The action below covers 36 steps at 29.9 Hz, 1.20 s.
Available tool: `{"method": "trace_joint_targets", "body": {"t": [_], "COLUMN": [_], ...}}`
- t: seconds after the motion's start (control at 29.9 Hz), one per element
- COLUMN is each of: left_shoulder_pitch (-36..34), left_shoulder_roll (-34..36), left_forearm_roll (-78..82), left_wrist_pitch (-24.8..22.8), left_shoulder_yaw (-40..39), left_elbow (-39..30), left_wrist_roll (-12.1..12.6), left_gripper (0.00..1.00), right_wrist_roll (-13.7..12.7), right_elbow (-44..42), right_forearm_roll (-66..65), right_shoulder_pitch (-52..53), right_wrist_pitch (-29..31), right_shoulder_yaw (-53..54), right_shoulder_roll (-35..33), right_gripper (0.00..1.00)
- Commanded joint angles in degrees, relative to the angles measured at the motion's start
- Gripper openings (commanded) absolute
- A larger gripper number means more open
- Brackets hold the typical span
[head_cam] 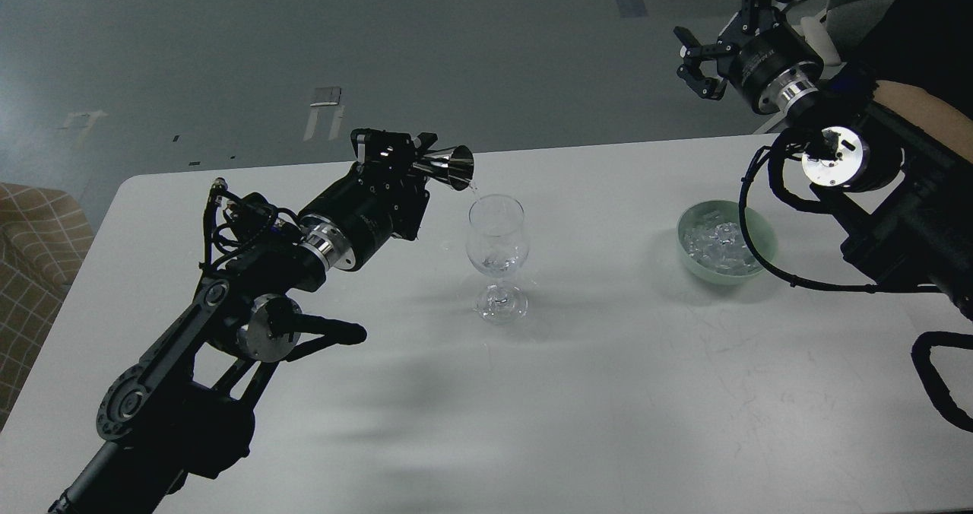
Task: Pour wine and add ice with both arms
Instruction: 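Rotate the jigger upright and pull it back from the glass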
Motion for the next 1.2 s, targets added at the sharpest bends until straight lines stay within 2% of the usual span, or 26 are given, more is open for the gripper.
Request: {"method": "trace_joint_targets", "body": {"t": [0.0,0.43,0.74,1.17], "left_shoulder_pitch": [-0.22,-0.57,-0.66,-1.1], "left_shoulder_roll": [0.0,0.01,0.0,0.27], "left_forearm_roll": [1.87,6.7,13.73,25.07], "left_wrist_pitch": [-0.14,-1.28,-3.13,-3.22], "left_shoulder_yaw": [0.09,0.09,0.18,2.64], "left_elbow": [-0.24,-1.03,-2.52,-2.7], "left_wrist_roll": [-0.09,-0.09,-0.09,-0.71], "left_gripper": [0.0,0.0,0.0,0.0], "right_wrist_roll": [0.0,0.0,0.0,0.0], "right_elbow": [0.01,-0.08,-0.08,-0.17], "right_forearm_roll": [-0.09,-0.09,0.0,0.0], "right_shoulder_pitch": [0.0,0.0,0.0,0.0], "right_wrist_pitch": [0.0,0.0,0.0,0.0], "right_shoulder_yaw": [0.0,0.0,0.0,0.0], "right_shoulder_roll": [0.0,0.0,0.0,0.0], "right_gripper": [1.0,1.0,1.0,1.0]}}
